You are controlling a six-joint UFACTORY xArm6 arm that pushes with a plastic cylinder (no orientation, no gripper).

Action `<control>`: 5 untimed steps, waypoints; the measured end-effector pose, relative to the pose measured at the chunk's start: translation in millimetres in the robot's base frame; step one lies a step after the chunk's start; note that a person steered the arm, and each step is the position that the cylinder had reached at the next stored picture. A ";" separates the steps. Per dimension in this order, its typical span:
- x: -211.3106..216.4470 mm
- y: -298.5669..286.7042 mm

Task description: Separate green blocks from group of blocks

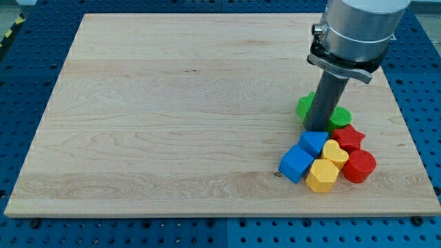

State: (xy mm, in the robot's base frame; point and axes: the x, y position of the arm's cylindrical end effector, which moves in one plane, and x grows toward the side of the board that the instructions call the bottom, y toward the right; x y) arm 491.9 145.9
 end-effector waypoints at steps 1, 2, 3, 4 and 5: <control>37.0 -4.4; 54.7 5.6; 19.7 29.9; -14.5 35.3; -14.0 35.3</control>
